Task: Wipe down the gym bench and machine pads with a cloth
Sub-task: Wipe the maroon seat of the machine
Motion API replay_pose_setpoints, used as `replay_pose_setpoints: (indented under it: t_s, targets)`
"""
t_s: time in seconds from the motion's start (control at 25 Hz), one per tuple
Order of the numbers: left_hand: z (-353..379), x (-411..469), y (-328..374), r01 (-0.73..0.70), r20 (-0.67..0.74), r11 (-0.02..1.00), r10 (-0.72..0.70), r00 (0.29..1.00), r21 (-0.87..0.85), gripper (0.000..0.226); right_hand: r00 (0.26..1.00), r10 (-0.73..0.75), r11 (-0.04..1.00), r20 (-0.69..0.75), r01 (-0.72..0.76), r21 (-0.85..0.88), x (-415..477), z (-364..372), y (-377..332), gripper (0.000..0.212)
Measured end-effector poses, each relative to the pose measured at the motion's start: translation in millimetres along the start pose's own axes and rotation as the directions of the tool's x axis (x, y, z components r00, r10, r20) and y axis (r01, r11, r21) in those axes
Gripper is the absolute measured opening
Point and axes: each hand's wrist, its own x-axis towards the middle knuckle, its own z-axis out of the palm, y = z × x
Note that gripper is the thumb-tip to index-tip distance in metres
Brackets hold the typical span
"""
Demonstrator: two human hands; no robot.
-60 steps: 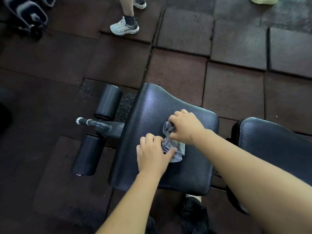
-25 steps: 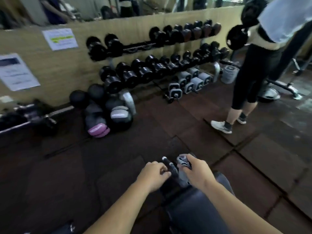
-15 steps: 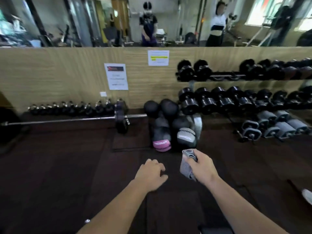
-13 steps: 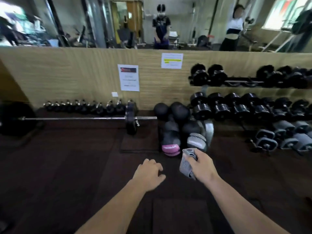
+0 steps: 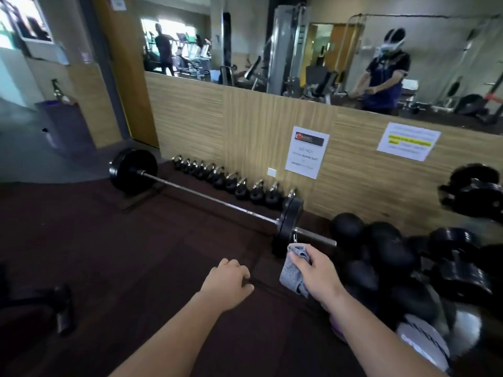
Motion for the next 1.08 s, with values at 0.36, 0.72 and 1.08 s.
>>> replay_pose_setpoints:
  t_s: [0.36,0.72,1.08]
  targets:
    - [-64.4,125.5,-120.8,0.320,-0.093,0.945,-0.325,0.941,-0.062,0.041,0.945,-0.062,0.996,0.321,0.037,0.084,229.4,113.7,-71.6,0.010]
    - [-143.3,225.8,-373.7,0.502,-0.119,0.865,-0.497,0.859,0.012,0.044,0.862,-0.144,0.977,0.485,0.048,0.206,420.6,363.7,-182.4,0.011]
    - [-235.8,310.9,-618.3,0.690,-0.157,0.724,-0.681,0.715,0.003,0.047,0.723,-0.230,0.965,0.651,0.083,0.249,596.1,615.8,-290.4,0.013]
